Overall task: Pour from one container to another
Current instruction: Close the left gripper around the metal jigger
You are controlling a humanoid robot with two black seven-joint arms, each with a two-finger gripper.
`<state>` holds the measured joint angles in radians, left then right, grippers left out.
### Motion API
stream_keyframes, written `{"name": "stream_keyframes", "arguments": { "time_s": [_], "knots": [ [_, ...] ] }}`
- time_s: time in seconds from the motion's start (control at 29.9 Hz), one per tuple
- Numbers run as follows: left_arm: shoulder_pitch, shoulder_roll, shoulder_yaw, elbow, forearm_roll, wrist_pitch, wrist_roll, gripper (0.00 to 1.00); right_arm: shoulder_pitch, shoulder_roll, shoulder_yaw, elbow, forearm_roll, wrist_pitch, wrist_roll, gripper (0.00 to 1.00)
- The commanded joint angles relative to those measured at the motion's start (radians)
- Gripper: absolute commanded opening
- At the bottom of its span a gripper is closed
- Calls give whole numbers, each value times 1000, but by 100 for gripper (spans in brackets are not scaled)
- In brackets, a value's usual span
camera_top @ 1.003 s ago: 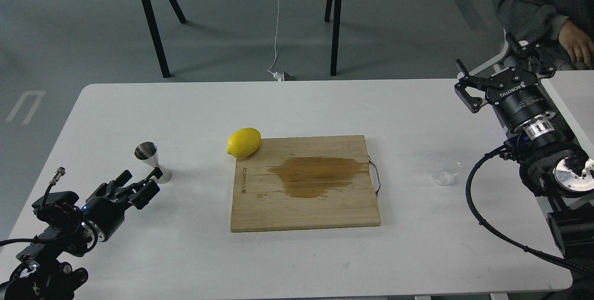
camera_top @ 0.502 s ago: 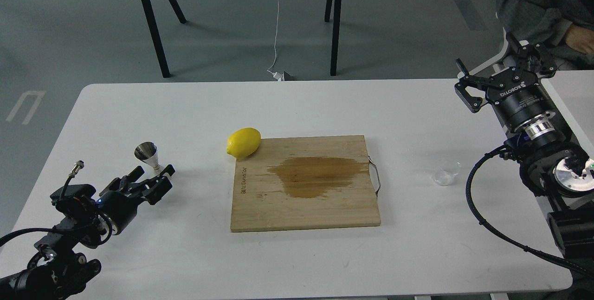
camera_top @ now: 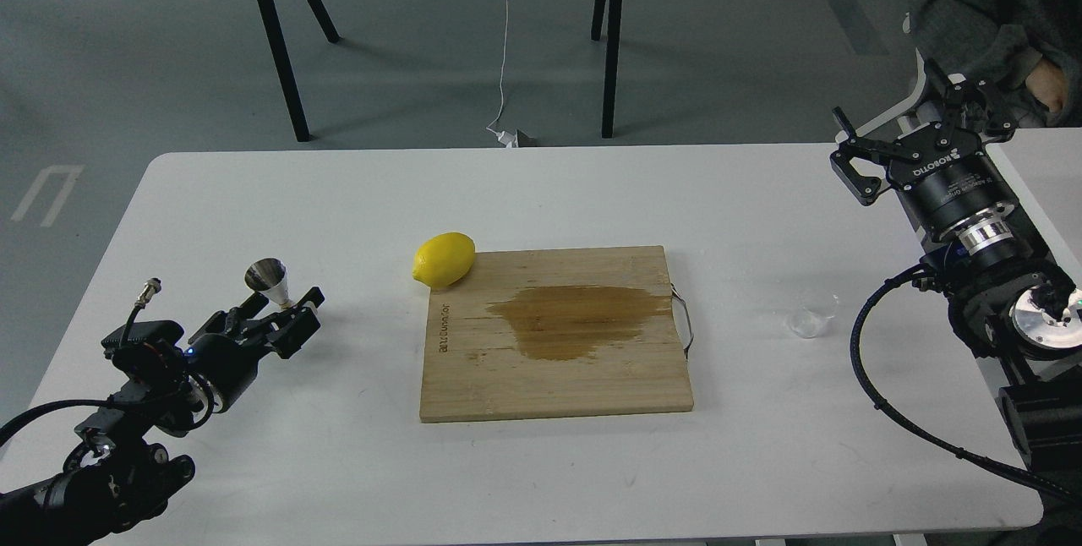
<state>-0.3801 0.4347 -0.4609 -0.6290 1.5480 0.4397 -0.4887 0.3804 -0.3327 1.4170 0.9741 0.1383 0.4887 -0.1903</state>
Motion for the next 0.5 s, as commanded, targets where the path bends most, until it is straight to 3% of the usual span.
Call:
{"name": "stream_keyframes", "arguments": {
  "time_s": [0.0, 0.3, 0.47],
  "knots": [
    [-14, -16, 1, 20, 0, -2, 0, 100, 0, 0, -1, 0, 0, 0, 2, 99],
    [-26, -39, 1, 71, 1, -1, 0, 93, 0, 1, 0, 0, 0, 0, 0, 99],
    [-31, -44, 2, 86, 7, -1, 0, 81, 0, 1, -1, 0, 0, 0, 2, 99]
  ]
}}
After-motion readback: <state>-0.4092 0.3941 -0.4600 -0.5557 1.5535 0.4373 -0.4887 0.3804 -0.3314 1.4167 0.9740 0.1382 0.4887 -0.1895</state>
